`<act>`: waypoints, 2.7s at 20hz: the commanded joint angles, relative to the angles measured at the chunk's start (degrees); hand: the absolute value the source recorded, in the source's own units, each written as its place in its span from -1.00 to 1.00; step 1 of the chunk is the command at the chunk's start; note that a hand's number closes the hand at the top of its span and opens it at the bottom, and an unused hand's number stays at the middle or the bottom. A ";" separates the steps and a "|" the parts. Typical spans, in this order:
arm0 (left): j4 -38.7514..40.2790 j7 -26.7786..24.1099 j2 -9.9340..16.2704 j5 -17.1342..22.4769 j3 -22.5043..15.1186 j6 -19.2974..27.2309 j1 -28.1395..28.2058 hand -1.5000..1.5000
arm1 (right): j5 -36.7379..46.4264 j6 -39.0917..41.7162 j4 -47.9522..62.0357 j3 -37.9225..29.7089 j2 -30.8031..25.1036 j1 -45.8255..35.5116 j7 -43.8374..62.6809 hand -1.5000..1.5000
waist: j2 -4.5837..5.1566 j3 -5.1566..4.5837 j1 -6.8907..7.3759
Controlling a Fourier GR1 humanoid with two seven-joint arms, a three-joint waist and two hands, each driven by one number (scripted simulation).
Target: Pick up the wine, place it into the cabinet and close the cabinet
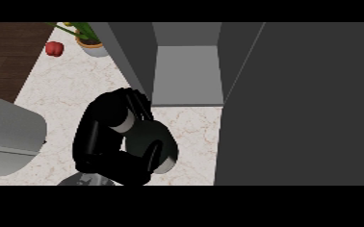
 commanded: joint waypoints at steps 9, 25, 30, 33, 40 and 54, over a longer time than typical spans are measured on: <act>7.87 6.87 -0.28 -2.00 -8.93 20.90 -18.57 1.00 | -4.90 -0.12 -8.49 1.37 1.42 3.46 2.60 -1.00 | -0.02 0.00 -0.36; 18.90 0.35 -0.28 0.87 -10.28 28.22 -24.72 1.00 | -4.09 1.10 -4.88 0.84 0.68 2.93 -0.70 -1.00 | 0.04 -0.01 0.04; 25.24 -8.24 -0.28 7.54 -8.30 26.18 -23.97 1.00 | -5.24 1.11 -6.50 -0.21 0.41 3.65 0.12 -1.00 | 0.11 -0.02 -0.24; 25.35 -12.31 -0.28 9.67 -9.43 26.42 -21.22 1.00 | -2.79 -3.03 -8.42 3.43 1.20 -0.83 6.60 -1.00 | 0.06 -0.07 -0.07; 31.19 -14.29 1.07 6.09 -10.35 26.86 -20.86 1.00 | -6.18 -1.17 -12.21 0.91 0.53 3.87 5.67 -1.00 | -0.13 -0.04 -0.35; 41.51 -23.82 -0.28 8.12 -4.48 23.09 -22.69 1.00 | -2.07 0.07 -7.54 3.29 1.91 3.50 1.20 -1.00 | 0.06 -0.05 0.05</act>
